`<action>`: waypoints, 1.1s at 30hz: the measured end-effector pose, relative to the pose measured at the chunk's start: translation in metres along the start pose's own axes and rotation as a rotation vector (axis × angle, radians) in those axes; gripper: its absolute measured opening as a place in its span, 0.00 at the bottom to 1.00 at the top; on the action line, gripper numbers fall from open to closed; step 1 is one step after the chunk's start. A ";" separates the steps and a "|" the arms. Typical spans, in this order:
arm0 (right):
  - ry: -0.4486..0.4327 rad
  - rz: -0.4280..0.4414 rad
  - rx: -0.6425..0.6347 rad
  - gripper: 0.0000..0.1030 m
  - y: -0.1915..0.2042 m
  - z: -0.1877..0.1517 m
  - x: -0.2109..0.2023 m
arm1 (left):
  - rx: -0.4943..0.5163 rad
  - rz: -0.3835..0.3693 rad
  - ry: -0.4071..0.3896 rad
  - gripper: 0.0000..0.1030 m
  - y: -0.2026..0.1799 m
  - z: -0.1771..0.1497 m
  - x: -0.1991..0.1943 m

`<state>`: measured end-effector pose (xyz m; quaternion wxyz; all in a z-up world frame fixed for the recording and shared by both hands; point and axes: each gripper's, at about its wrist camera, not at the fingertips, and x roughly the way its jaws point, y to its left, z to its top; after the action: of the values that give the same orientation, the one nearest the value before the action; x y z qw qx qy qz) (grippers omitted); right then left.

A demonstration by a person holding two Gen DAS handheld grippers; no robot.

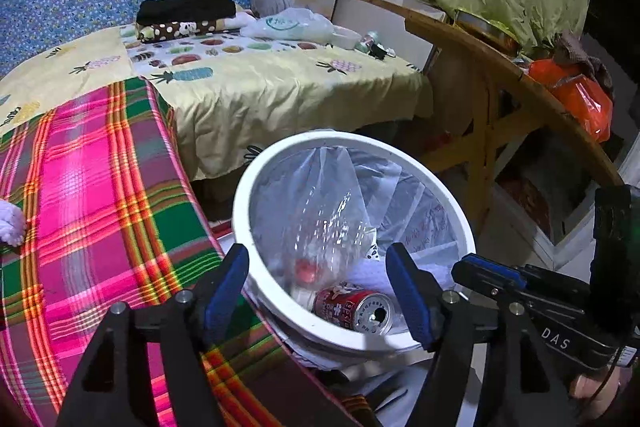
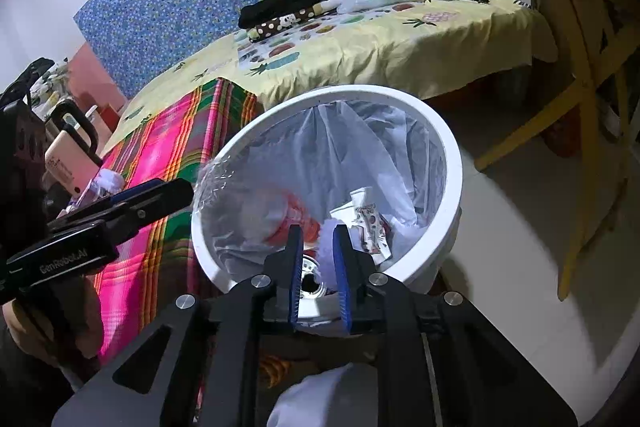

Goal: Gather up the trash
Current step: 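Open both tools to drop the bottle and foam sleeve into the bin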

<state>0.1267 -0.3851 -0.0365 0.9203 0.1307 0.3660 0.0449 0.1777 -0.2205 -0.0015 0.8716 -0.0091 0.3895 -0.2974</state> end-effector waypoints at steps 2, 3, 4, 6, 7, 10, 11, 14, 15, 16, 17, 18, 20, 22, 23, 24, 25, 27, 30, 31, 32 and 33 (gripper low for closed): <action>-0.008 0.009 -0.005 0.15 0.003 0.000 -0.003 | -0.012 0.005 -0.007 0.71 0.004 0.000 -0.004; -0.012 0.015 -0.007 0.16 0.004 -0.001 -0.005 | -0.017 0.009 -0.011 0.71 0.006 -0.002 -0.007; -0.016 0.020 -0.010 0.16 0.006 0.001 -0.005 | -0.020 0.015 -0.015 0.71 0.008 -0.003 -0.009; -0.021 0.027 -0.018 0.16 0.009 0.001 -0.008 | -0.027 0.029 -0.027 0.71 0.012 -0.006 -0.015; -0.025 0.031 -0.025 0.16 0.011 0.001 -0.010 | -0.029 0.033 -0.032 0.71 0.013 -0.007 -0.018; -0.034 0.042 -0.038 0.16 0.017 0.001 -0.013 | -0.028 0.054 -0.048 0.71 0.016 -0.014 -0.028; -0.036 0.045 -0.042 0.16 0.018 0.001 -0.013 | -0.029 0.059 -0.055 0.71 0.017 -0.015 -0.032; -0.045 0.058 -0.060 0.17 0.026 0.002 -0.016 | -0.037 0.077 -0.071 0.71 0.020 -0.019 -0.043; -0.048 0.060 -0.070 0.17 0.030 0.002 -0.017 | -0.040 0.083 -0.076 0.71 0.022 -0.021 -0.047; -0.050 0.062 -0.077 0.17 0.032 0.002 -0.018 | -0.044 0.088 -0.084 0.71 0.024 -0.024 -0.052; -0.052 0.067 -0.086 0.17 0.036 0.002 -0.019 | -0.046 0.096 -0.089 0.71 0.025 -0.025 -0.055; -0.053 0.072 -0.093 0.17 0.039 0.002 -0.019 | -0.047 0.106 -0.094 0.71 0.026 -0.028 -0.059; -0.058 0.083 -0.114 0.17 0.045 0.001 -0.021 | -0.052 0.131 -0.096 0.71 0.029 -0.032 -0.065; -0.063 0.093 -0.137 0.17 0.053 0.000 -0.023 | -0.065 0.145 -0.098 0.71 0.034 -0.036 -0.071; -0.065 0.100 -0.143 0.17 0.055 -0.001 -0.024 | -0.074 0.156 -0.099 0.71 0.037 -0.039 -0.074; -0.065 0.110 -0.153 0.17 0.058 -0.002 -0.024 | -0.080 0.165 -0.103 0.71 0.040 -0.042 -0.077; -0.064 0.115 -0.160 0.17 0.061 -0.003 -0.024 | -0.084 0.176 -0.109 0.71 0.042 -0.046 -0.082; -0.061 0.126 -0.177 0.17 0.068 -0.005 -0.023 | -0.093 0.200 -0.110 0.71 0.048 -0.053 -0.088; -0.042 0.147 -0.202 0.17 0.079 -0.009 -0.019 | -0.113 0.225 -0.108 0.71 0.058 -0.063 -0.096; -0.035 0.156 -0.209 0.18 0.083 -0.010 -0.017 | -0.118 0.234 -0.109 0.71 0.061 -0.068 -0.099; -0.027 0.167 -0.218 0.22 0.087 -0.012 -0.015 | -0.122 0.244 -0.110 0.71 0.064 -0.071 -0.102; -0.023 0.175 -0.225 0.32 0.090 -0.013 -0.014 | -0.129 0.254 -0.110 0.71 0.067 -0.074 -0.104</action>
<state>0.1087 -0.2982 -0.0118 0.9258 0.0586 0.3354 0.1642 0.1074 -0.0943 0.0004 0.9199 -0.0319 0.3575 -0.1581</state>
